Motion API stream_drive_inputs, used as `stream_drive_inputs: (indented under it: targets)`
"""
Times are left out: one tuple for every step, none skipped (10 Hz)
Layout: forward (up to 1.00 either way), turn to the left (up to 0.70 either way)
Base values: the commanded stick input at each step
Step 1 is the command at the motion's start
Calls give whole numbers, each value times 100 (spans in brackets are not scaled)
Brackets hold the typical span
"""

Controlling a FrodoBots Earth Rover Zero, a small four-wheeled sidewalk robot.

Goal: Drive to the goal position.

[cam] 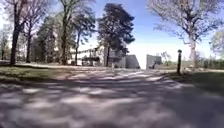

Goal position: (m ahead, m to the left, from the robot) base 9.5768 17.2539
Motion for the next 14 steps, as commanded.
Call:
stream_drive_inputs:
  targets:
    - [100, 0]
    - [100, 0]
    - [100, 0]
    - [100, 0]
    - [100, 0]
    - [100, 0]
    - [100, 0]
    - [100, 0]
    - [100, 0]
    - [100, 0]
    - [100, 0]
    - [100, 0]
    - [100, 0]
    - [100, 0]
